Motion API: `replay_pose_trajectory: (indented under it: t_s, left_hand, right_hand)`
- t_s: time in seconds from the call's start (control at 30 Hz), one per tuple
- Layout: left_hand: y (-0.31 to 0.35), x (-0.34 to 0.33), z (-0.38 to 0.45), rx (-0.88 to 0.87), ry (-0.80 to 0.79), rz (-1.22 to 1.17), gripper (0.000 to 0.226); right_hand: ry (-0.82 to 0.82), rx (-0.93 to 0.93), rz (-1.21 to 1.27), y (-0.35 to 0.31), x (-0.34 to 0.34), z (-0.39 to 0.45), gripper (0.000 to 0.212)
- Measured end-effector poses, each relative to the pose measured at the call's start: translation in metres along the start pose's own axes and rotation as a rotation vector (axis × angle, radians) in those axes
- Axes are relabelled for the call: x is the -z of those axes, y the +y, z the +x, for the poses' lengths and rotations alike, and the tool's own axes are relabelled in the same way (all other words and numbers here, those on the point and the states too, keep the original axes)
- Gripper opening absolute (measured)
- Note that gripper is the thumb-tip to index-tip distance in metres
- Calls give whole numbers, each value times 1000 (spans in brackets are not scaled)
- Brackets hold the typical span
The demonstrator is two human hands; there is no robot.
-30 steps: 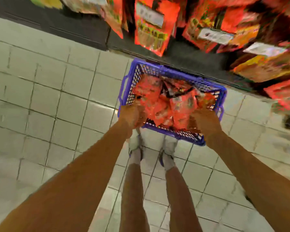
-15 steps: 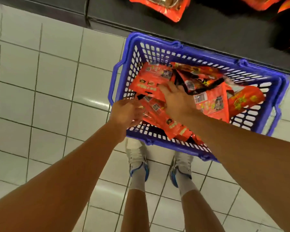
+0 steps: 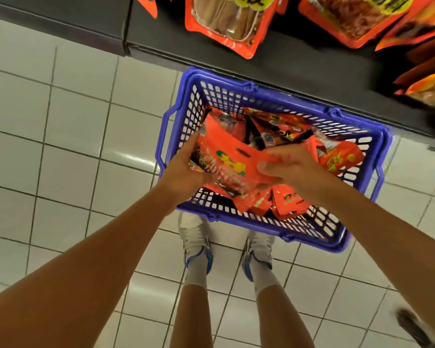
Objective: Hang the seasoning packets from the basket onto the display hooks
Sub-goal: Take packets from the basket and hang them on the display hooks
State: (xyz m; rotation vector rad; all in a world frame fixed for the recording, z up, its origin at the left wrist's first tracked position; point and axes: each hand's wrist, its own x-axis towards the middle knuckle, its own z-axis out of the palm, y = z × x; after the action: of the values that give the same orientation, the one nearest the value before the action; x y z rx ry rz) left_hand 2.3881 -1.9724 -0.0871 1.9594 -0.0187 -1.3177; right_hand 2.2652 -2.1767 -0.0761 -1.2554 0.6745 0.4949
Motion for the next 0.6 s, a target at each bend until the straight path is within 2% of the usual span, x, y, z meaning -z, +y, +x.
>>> replay_pose_trajectory:
  t_s: [0.07,0.17,0.27,0.33,0.37,0.47,0.6]
  left_hand:
    - [-2,-3,2,-96,-32,140,73]
    - [-13,-5,-5,-94,-26,281,49]
    - [-31,-5,-9,-26,61,242,30]
    - [-38,-6,-10,24,135,170,31]
    - [-41,-7,-9,47,160,128,33]
    - [-49,-8,-8,96,179,48,26]
    - [-54,-10,-2,190,176,9,16]
  right_hand:
    - [-84,-98,75,3,2,-8,26]
    - [6,-195,193,20,5,-12,13]
    - [313,-230,285,49,15,-8,17]
    - [588,-319,144,75,23,-3,7]
    - [685,-376,-19,88,28,0,4]
    - [750,-469,-517,116,40,9,33]
    - [706,-389,-572,119,42,33,109]
